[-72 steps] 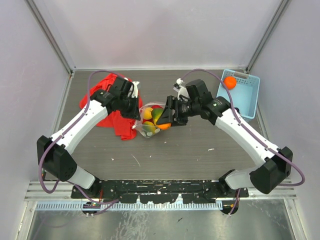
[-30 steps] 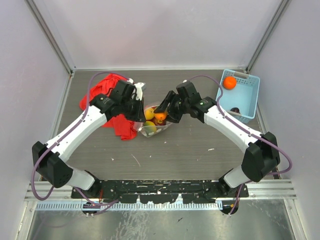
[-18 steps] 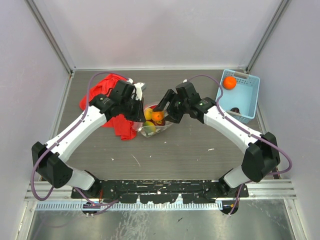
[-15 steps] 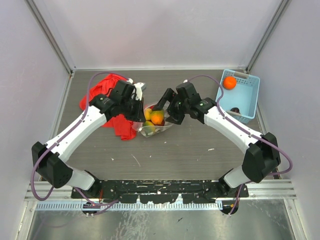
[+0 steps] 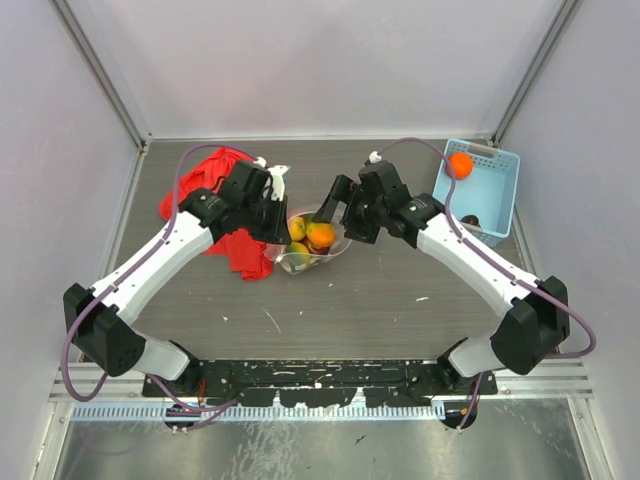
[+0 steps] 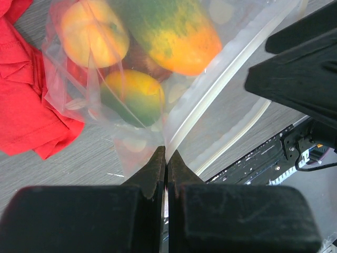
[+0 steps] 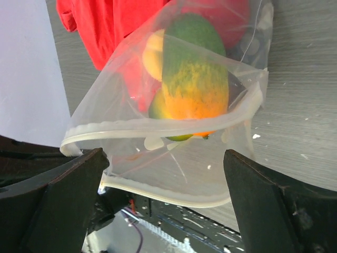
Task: Place the food in the zip-top bag and seal the zipper
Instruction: Place the fake fruit in the zipper food storage bag, then pick up the fake fruit from the bin.
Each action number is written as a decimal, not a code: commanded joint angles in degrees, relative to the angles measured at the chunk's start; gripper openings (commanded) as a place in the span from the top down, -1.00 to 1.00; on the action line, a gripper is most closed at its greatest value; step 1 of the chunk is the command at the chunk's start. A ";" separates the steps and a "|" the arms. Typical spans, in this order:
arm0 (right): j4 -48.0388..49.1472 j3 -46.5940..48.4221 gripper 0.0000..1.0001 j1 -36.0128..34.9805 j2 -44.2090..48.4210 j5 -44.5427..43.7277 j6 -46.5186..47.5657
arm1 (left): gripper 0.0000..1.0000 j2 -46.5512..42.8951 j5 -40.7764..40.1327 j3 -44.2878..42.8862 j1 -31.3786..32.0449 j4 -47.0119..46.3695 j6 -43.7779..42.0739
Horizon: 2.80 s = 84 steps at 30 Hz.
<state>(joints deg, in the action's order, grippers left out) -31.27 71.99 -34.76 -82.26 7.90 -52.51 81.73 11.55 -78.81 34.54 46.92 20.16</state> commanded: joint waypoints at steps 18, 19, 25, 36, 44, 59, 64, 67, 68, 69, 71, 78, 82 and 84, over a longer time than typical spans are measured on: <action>-8.05 4.32 -1.00 13.40 9.43 -12.95 30.47 | 1.00 -2.19 -0.28 -0.91 -1.05 -1.65 0.40; -7.83 4.29 -1.00 14.81 9.30 -12.52 31.22 | 1.00 -2.19 -0.30 -0.94 -1.12 -1.63 0.40; -10.79 8.39 -1.00 19.85 6.38 -12.20 31.26 | 1.00 -1.79 -0.39 -1.00 -1.65 -1.48 0.41; -1.82 3.22 -1.00 24.11 7.39 -15.93 33.14 | 1.00 -1.38 -0.31 -0.99 -1.94 -1.50 0.34; 6.92 3.25 -1.00 35.19 4.16 -11.80 34.53 | 1.00 -1.43 -0.89 -0.91 -1.94 -1.48 0.16; 22.89 9.50 -1.00 50.66 -16.67 -3.13 26.79 | 1.00 0.20 -1.84 -1.26 -1.94 -0.93 -0.43; 26.60 14.11 -1.00 51.85 -25.34 -2.72 24.42 | 1.00 0.91 -1.89 -1.35 -1.94 -0.70 -0.56; 28.99 16.58 -1.00 52.04 -31.11 -2.15 22.99 | 1.00 1.53 -1.88 -1.44 -1.94 -0.52 -0.61; 29.87 17.68 -1.00 52.04 -32.82 -1.73 22.41 | 1.00 1.65 -1.88 -1.37 -1.98 -0.44 -0.65; 30.27 18.58 -1.00 52.07 -34.42 -1.26 21.90 | 1.00 1.82 -1.96 -1.43 -1.94 -0.42 -0.65; 31.04 20.54 -1.00 52.08 -37.38 -0.51 21.29 | 1.00 2.27 -1.97 -1.52 -1.93 -0.29 -0.79; 32.71 25.70 -1.00 52.03 -45.27 3.93 18.44 | 1.00 3.27 -1.88 -2.29 -1.94 0.11 -1.17; 33.09 27.23 -1.00 52.16 -48.25 6.30 17.38 | 1.00 3.24 -1.93 -2.32 -1.92 0.11 -1.18; 33.23 27.57 -0.96 52.11 -49.32 6.54 17.19 | 1.00 3.09 -1.71 -2.27 -1.94 0.11 -1.17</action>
<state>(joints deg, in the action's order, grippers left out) -1.87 96.25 17.21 -130.61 11.81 -33.50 85.30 10.22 -78.83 32.88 47.81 20.05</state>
